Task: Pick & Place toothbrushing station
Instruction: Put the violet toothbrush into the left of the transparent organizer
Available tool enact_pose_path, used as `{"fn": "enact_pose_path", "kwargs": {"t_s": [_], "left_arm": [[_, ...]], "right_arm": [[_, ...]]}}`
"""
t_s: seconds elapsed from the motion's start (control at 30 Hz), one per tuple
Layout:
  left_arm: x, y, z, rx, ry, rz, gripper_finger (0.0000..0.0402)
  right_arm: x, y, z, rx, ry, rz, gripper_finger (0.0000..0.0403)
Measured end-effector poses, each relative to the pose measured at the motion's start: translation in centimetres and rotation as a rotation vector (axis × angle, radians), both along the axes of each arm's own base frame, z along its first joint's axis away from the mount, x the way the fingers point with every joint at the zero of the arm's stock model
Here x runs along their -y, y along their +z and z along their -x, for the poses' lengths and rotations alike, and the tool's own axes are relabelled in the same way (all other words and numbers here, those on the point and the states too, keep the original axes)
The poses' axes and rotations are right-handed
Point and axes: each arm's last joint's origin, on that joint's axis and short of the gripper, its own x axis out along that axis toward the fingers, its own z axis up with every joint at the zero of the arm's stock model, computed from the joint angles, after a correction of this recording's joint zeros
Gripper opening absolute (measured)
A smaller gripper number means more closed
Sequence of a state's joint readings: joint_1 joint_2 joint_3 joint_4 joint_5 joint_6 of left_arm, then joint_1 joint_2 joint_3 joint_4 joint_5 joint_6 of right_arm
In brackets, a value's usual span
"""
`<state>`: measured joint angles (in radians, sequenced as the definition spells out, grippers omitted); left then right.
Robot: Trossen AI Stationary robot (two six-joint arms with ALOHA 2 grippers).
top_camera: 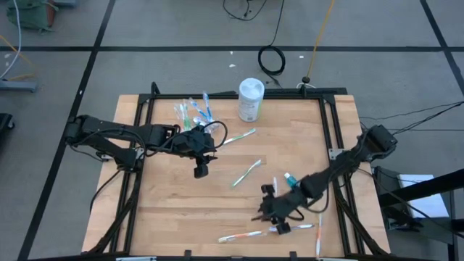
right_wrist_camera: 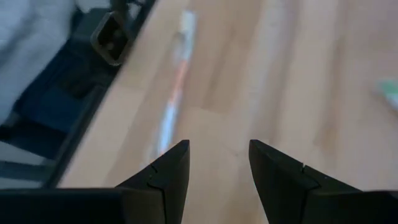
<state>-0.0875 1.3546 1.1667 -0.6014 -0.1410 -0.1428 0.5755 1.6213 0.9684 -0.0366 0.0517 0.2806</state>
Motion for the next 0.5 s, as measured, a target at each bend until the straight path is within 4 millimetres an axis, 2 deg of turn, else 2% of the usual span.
{"fn": "enact_pose_path", "kwargs": {"t_s": [0.1,0.17,0.3,0.5], "left_arm": [[0.0,0.0,0.0,0.001,0.001,0.001,0.0129],[0.0,0.0,0.0,0.001,0.001,0.001,0.0129],[0.0,0.0,0.0,0.001,-0.001,-0.001,0.0129],[0.0,0.0,0.0,-0.002,-0.020,-0.021,0.0129]], "right_arm": [[-1.1,-1.5,0.4,-0.076,-0.004,-0.024,0.0157],[-1.2,-1.9,0.8,-0.163,-0.043,-0.072,0.0157],[-1.2,-2.0,1.7,-0.282,-0.173,-0.131,0.0147],[-2.8,-2.0,2.9,-0.358,-0.266,-0.229,0.0126]]}}
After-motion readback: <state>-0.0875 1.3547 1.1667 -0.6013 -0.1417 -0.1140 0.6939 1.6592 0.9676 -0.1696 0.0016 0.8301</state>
